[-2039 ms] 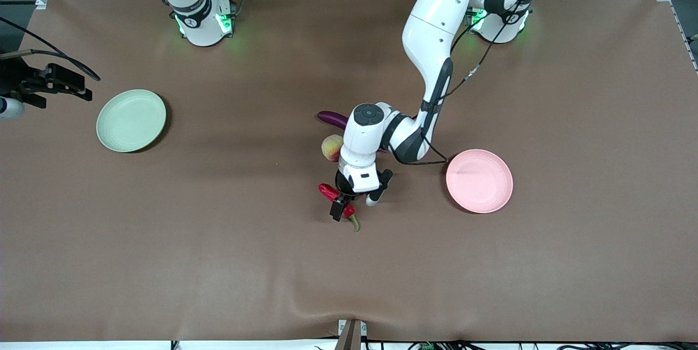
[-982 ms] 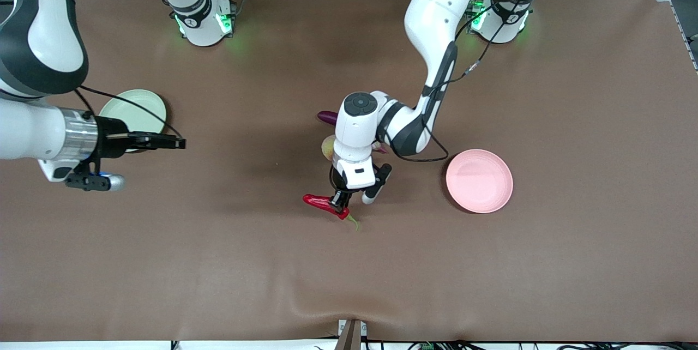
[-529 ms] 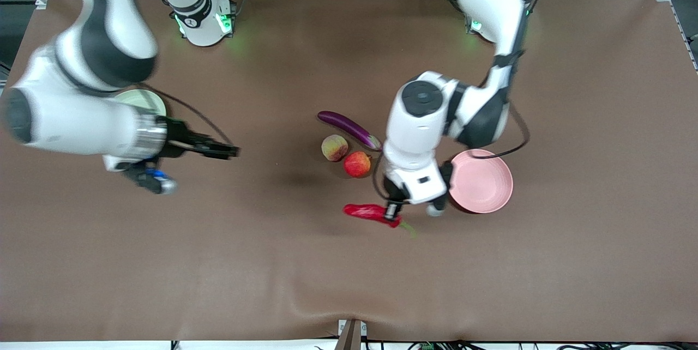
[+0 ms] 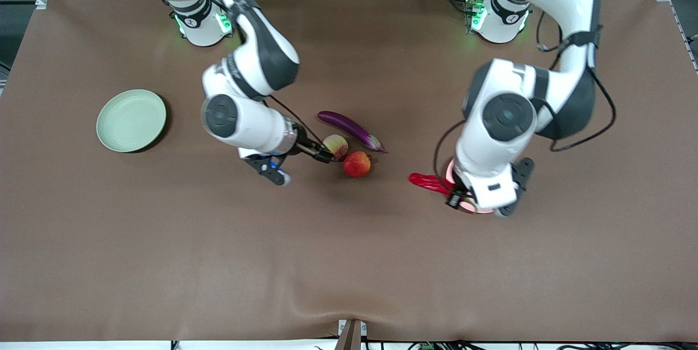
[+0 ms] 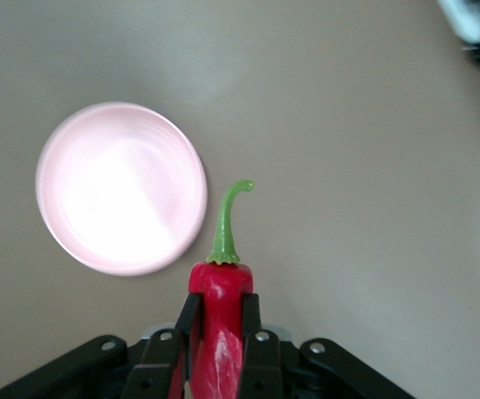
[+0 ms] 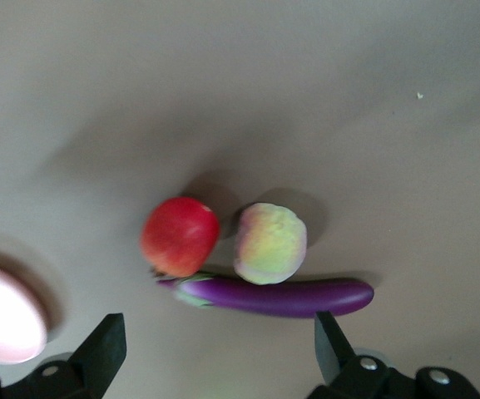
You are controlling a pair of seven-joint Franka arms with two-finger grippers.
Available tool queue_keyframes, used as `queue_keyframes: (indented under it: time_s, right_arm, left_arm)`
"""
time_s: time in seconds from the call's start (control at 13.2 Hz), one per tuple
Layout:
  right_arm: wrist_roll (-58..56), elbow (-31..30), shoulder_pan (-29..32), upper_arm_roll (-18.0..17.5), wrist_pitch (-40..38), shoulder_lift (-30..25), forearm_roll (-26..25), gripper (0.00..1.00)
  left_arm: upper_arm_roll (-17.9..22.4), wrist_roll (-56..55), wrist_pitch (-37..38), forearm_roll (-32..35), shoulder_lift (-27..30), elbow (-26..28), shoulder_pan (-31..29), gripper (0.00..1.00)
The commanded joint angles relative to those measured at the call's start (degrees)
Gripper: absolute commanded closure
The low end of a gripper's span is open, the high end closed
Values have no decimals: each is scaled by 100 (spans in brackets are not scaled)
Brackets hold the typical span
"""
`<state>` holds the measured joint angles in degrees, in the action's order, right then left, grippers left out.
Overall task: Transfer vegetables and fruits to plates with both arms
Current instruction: 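Carry the chili to the pink plate while the right gripper reaches the peach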
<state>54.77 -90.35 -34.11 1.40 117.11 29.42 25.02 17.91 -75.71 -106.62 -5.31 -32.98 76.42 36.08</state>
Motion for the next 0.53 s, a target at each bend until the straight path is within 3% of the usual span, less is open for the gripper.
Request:
queue_keyframes:
  time_s: [0.0,0.23,0.45]
  right_arm:
    - [69,-727,-297,70,679,-121,-182,0]
    - [357,-1178,-534,62,1533,-34,-173,0]
    - [832,-1178,-570,62,1649,143,-173,0]
  left_arm:
    - [-60,328,-365,405,545,1187,-188,100]
    - [-78,741,-1227,539,880,2181,-286,100]
    - [-60,848,-2140,714,1116,3085,-295,100]
